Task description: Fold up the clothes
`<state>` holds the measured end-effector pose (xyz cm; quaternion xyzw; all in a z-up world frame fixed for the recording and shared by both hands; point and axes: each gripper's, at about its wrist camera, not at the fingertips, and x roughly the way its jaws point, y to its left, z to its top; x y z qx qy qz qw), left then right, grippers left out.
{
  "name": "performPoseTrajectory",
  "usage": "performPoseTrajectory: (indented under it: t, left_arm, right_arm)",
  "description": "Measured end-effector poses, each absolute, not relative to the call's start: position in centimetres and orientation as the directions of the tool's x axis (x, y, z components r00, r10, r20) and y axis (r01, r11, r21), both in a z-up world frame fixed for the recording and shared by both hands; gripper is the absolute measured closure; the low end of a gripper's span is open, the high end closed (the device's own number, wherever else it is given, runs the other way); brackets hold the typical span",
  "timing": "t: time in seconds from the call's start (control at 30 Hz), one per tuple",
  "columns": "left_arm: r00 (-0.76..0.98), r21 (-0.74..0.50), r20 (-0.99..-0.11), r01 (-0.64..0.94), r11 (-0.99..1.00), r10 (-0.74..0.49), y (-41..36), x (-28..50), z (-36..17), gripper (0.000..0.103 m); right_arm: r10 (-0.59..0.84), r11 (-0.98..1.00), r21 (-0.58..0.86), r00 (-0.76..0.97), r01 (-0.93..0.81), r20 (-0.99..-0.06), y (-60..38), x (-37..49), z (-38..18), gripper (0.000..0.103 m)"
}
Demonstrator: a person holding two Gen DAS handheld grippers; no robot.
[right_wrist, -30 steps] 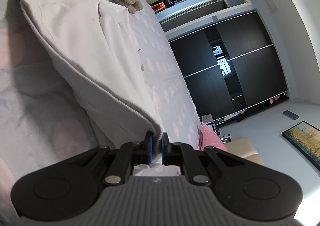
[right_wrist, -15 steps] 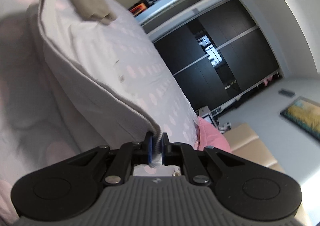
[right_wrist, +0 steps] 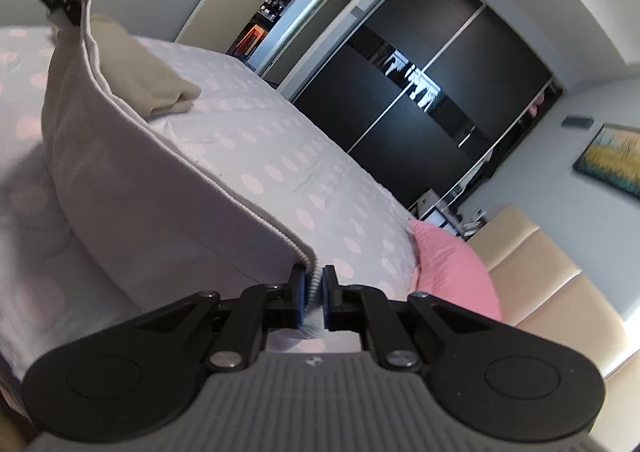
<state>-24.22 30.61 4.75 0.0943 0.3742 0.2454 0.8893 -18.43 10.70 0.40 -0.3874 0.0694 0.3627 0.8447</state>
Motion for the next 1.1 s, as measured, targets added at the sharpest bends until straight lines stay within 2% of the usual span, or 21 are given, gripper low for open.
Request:
performPoseTrajectory:
  t: [0.17, 0.4, 0.6, 0.83, 0.87, 0.9, 1.1]
  left_arm:
    - [0.611, 0.389, -0.588, -0.36, 0.848, 0.53, 33.2, -18.7, 6.0, 0.099]
    - [0.579, 0.404, -0.628, -0.329, 0.854, 0.52, 38.6, -8.2, 4.3, 0.099]
    - [0.483, 0.402, -0.722, -0.29, 0.869, 0.495, 43.5, 0.5, -1.4, 0.099]
    - [0.363, 0.399, -0.803, -0.262, 0.879, 0.472, 47.7, 6.6, -9.9, 0.098]
    - [0.35, 0.392, -0.811, -0.268, 0.88, 0.468, 48.3, 7.0, -10.9, 0.097]
    - [0.341, 0.389, -0.814, -0.279, 0.878, 0.469, 48.8, 7.4, -11.8, 0.096]
    - [0.329, 0.357, -0.823, -0.334, 0.872, 0.463, 50.8, 8.1, -15.2, 0.085]
  right_arm:
    - [0.546, 0.451, -0.581, 0.725, -0.677, -0.421, 13.8, -13.1, 2.6, 0.094]
    - [0.484, 0.479, -0.542, 0.723, -0.69, -0.493, 20.3, -3.0, 1.9, 0.094]
    - [0.411, 0.526, -0.482, 0.706, -0.701, -0.577, 26.8, 5.5, -2.2, 0.094]
    - [0.327, 0.563, -0.445, 0.683, -0.696, -0.653, 32.1, 13.0, -9.2, 0.094]
    - [0.318, 0.571, -0.439, 0.68, -0.693, -0.66, 32.5, 13.9, -10.2, 0.096]
    - [0.3, 0.58, -0.445, 0.687, -0.682, -0.662, 32.9, 14.8, -11.0, 0.103]
    - [0.258, 0.647, -0.366, 0.644, -0.668, -0.72, 32.9, 18.6, -15.2, 0.103]
